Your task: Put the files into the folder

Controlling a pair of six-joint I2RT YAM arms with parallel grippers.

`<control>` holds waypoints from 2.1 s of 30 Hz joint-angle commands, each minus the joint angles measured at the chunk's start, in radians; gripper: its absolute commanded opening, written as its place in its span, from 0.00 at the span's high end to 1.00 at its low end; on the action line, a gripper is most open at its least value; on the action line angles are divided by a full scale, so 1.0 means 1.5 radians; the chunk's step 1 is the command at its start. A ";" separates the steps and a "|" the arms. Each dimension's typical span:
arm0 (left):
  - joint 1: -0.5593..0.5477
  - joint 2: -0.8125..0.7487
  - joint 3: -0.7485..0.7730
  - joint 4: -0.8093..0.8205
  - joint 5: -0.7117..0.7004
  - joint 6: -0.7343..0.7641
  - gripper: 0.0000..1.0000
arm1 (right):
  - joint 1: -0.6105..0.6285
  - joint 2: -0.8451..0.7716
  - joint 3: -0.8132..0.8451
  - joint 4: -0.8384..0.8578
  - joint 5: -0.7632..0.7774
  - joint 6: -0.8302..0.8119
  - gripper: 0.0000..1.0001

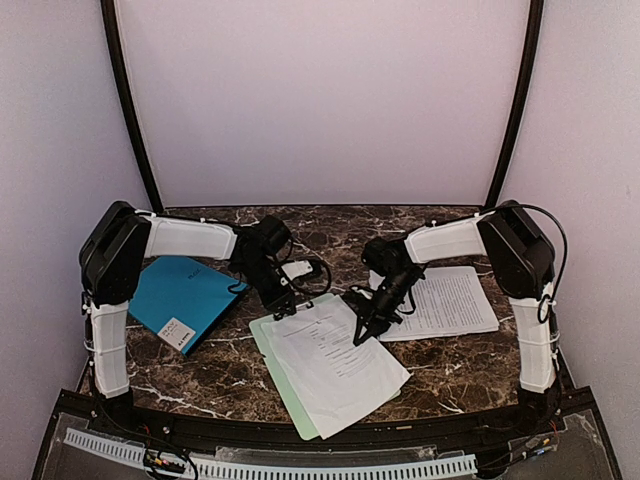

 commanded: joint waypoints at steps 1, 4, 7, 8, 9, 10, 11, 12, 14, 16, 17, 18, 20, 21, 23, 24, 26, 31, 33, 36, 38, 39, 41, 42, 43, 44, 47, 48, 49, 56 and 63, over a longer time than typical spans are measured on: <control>-0.003 0.028 -0.012 -0.034 0.006 -0.020 0.98 | -0.001 0.012 -0.002 -0.013 0.030 -0.009 1.00; -0.002 0.028 -0.020 -0.018 0.008 -0.033 0.99 | -0.001 0.005 -0.013 -0.015 0.029 -0.010 1.00; -0.001 0.029 -0.027 -0.007 0.022 -0.053 0.99 | -0.001 -0.011 -0.030 -0.015 0.031 -0.009 1.00; 0.001 0.030 -0.029 0.000 0.026 -0.057 0.99 | 0.000 -0.015 -0.036 -0.016 0.033 -0.009 1.00; 0.003 0.030 -0.032 0.005 0.035 -0.066 0.99 | 0.001 -0.020 -0.043 -0.016 0.036 -0.009 1.00; 0.004 0.030 -0.032 0.008 0.039 -0.070 0.99 | 0.001 -0.024 -0.050 -0.016 0.040 -0.008 1.00; 0.004 0.030 -0.034 0.012 0.045 -0.079 0.99 | 0.002 -0.026 -0.056 -0.016 0.042 -0.008 1.00; 0.006 0.031 -0.035 0.014 0.053 -0.087 0.99 | 0.003 -0.029 -0.060 -0.015 0.043 -0.009 1.00; 0.011 0.032 -0.035 0.018 0.063 -0.097 0.99 | 0.006 -0.029 -0.064 -0.016 0.044 -0.010 1.00; 0.015 0.032 -0.036 0.020 0.072 -0.103 0.99 | 0.008 -0.029 -0.066 -0.017 0.048 -0.011 1.00; 0.015 0.033 -0.036 0.020 0.073 -0.102 0.99 | 0.008 -0.030 -0.066 -0.016 0.049 -0.011 1.00; 0.016 0.032 -0.036 0.020 0.073 -0.103 0.99 | 0.008 -0.029 -0.064 -0.017 0.052 -0.011 1.00; 0.016 0.032 -0.037 0.020 0.071 -0.105 0.99 | 0.008 -0.028 -0.058 -0.017 0.052 -0.010 1.00; 0.016 0.032 -0.037 0.021 0.072 -0.106 0.99 | 0.007 -0.028 -0.056 -0.015 0.047 -0.008 1.00; 0.015 0.032 -0.039 0.025 0.073 -0.110 0.99 | 0.006 -0.026 -0.057 -0.004 0.029 0.000 1.00; 0.015 0.032 -0.043 0.028 0.077 -0.113 0.99 | 0.006 -0.027 -0.057 -0.002 0.023 0.003 1.00; 0.016 0.033 -0.048 0.039 0.085 -0.124 0.99 | 0.006 -0.026 -0.055 -0.001 0.023 0.006 1.00; 0.017 0.038 -0.055 0.056 0.123 -0.148 0.99 | 0.007 -0.025 -0.055 -0.003 0.031 0.008 1.00; 0.017 0.040 -0.055 0.055 0.134 -0.153 0.99 | 0.007 -0.023 -0.055 -0.005 0.036 0.008 1.00; 0.018 0.039 -0.052 0.046 0.129 -0.148 0.99 | 0.005 -0.023 -0.053 -0.007 0.038 0.009 1.00; 0.017 0.038 -0.050 0.043 0.120 -0.145 0.99 | 0.001 -0.023 -0.052 -0.003 0.031 0.013 1.00; 0.018 0.037 -0.050 0.041 0.114 -0.144 0.99 | -0.001 -0.023 -0.050 -0.002 0.028 0.016 1.00; 0.017 0.036 -0.050 0.039 0.105 -0.142 0.99 | -0.007 -0.022 -0.046 0.000 0.017 0.020 1.00; 0.017 0.035 -0.050 0.039 0.102 -0.142 0.99 | -0.010 -0.022 -0.044 0.001 0.009 0.022 1.00; 0.017 0.035 -0.051 0.039 0.098 -0.141 0.99 | -0.014 -0.022 -0.042 0.003 0.002 0.025 1.00; 0.017 0.035 -0.051 0.039 0.095 -0.142 0.99 | -0.017 -0.021 -0.040 0.004 -0.004 0.028 1.00; 0.016 0.035 -0.053 0.038 0.080 -0.141 0.99 | -0.025 -0.015 -0.036 0.011 -0.034 0.037 1.00; 0.015 0.035 -0.053 0.038 0.077 -0.140 0.99 | -0.027 -0.013 -0.036 0.015 -0.045 0.042 1.00; 0.015 0.035 -0.054 0.039 0.075 -0.139 0.99 | -0.029 -0.011 -0.036 0.020 -0.054 0.047 1.00; 0.008 0.035 -0.054 0.043 0.059 -0.136 0.99 | -0.033 0.005 -0.033 0.034 -0.100 0.068 1.00; 0.001 0.034 -0.055 0.049 0.044 -0.136 0.99 | -0.035 0.004 -0.055 0.041 -0.116 0.082 1.00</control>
